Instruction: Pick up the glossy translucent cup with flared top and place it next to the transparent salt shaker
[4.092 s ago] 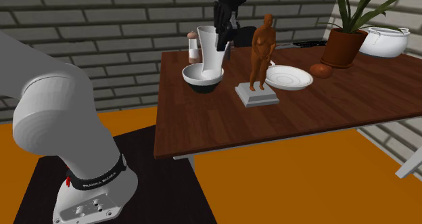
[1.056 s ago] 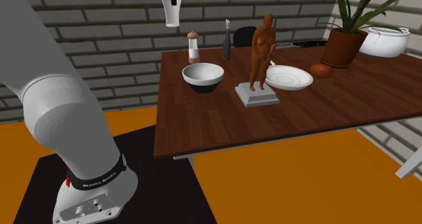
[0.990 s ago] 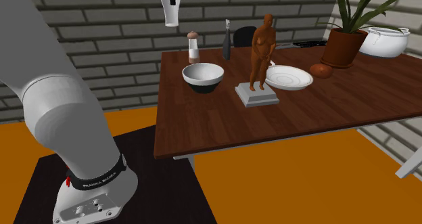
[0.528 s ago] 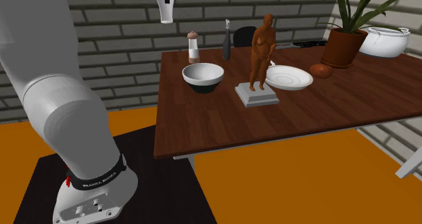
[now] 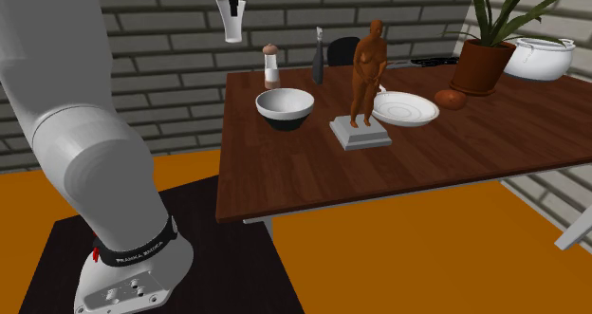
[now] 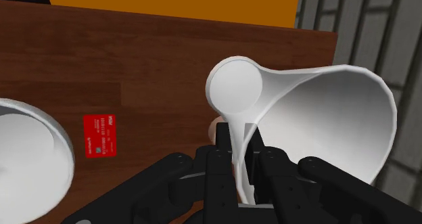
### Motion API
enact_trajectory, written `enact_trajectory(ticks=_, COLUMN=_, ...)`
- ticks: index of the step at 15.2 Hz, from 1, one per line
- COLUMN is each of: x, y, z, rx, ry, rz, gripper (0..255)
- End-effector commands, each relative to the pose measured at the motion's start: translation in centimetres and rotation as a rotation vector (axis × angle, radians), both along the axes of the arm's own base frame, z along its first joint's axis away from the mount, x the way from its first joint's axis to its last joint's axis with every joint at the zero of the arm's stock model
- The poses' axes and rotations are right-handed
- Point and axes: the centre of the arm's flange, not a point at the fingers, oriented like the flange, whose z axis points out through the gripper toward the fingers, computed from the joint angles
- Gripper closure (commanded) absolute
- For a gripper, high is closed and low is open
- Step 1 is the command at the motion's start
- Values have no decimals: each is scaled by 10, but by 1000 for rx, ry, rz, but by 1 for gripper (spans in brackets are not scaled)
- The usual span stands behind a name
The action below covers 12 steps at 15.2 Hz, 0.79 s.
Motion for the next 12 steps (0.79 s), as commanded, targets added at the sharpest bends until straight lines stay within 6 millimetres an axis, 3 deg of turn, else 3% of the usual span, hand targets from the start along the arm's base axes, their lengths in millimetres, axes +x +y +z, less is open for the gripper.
enact_trajectory(ticks=1, x=1, y=0, z=-10, rx=1, ry=-1, rz=0, gripper=255)
enact_trajectory(ticks=12, x=1, y=0, z=-68, rx=1, ry=-1, rz=0, gripper=255)
